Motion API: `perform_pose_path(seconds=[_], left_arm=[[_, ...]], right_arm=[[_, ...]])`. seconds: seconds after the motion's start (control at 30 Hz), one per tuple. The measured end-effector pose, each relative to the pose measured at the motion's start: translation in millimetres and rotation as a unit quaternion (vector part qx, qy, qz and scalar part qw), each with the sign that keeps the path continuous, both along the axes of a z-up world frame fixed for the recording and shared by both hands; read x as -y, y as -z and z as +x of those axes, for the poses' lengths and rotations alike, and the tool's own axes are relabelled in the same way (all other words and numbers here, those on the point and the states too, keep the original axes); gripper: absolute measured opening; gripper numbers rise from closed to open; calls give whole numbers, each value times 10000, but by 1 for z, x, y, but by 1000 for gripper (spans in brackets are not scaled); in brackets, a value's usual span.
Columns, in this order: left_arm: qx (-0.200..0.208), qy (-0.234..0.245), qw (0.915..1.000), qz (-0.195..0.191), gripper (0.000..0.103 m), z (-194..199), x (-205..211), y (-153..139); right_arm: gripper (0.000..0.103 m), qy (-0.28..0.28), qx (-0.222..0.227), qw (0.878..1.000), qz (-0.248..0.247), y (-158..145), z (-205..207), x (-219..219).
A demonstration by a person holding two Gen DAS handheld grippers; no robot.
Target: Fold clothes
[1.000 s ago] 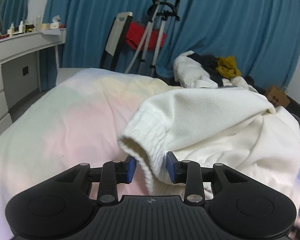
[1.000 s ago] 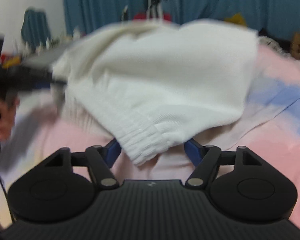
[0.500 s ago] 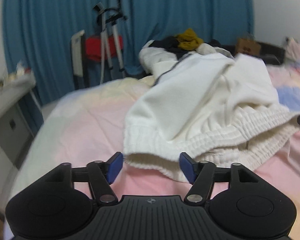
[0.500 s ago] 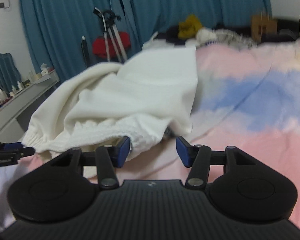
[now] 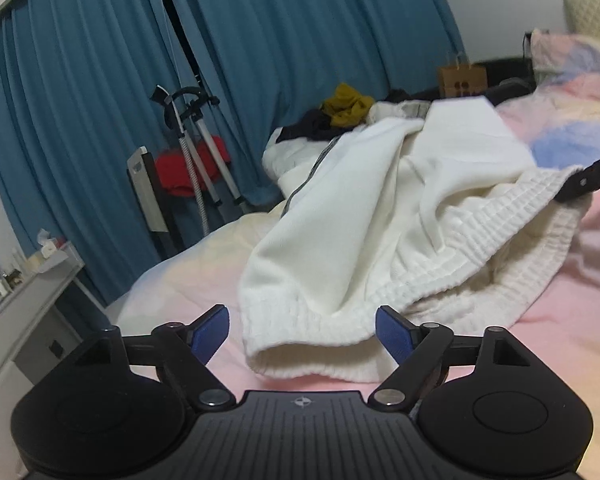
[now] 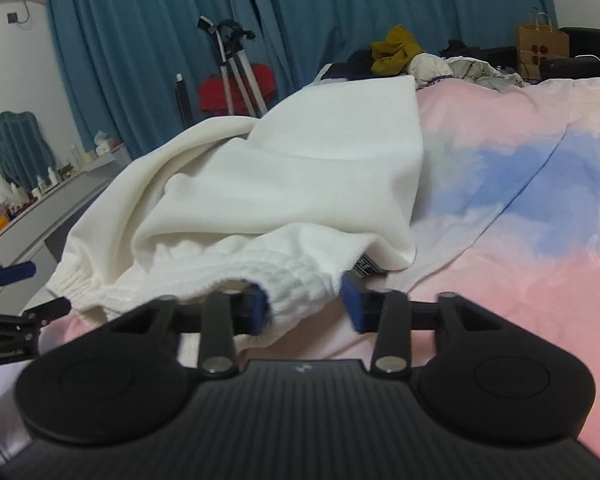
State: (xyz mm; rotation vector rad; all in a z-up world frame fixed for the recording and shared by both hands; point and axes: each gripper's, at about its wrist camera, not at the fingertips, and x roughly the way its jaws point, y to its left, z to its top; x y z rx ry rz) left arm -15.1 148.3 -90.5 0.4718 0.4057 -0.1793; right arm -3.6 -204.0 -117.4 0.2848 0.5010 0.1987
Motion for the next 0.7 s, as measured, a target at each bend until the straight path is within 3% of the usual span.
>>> perform_pose_path(seconds=[0.13, 0.3, 0.37, 0.5, 0.57, 0.63, 0.67, 0.7], left_arm=[[-25, 203, 9991, 367, 84, 0, 11, 10], [65, 95, 9945, 1043, 84, 14, 28, 31], [99, -16, 9947, 1020, 84, 22, 30, 34], [212, 36, 9979, 611, 84, 29, 36, 31], [176, -249, 9987, 398, 79, 39, 40, 31], [42, -699, 9975, 56, 64, 54, 38, 30], [-19, -920, 9957, -115, 60, 61, 37, 30], [-17, -1101, 9935, -276, 49, 67, 37, 26]], right_arm=[[24, 104, 149, 9998, -23, -12, -9, 5], [23, 246, 394, 9988, 181, -28, -19, 19], [23, 239, 434, 9986, 198, -31, -22, 21], [23, 187, 374, 9991, -77, -29, -21, 15], [23, 174, 360, 9989, -262, -25, -20, 11], [23, 229, 483, 9975, -467, -18, -21, 11], [23, 274, 436, 9967, -623, -11, -20, 10], [23, 291, 278, 9965, -728, -5, -17, 10]])
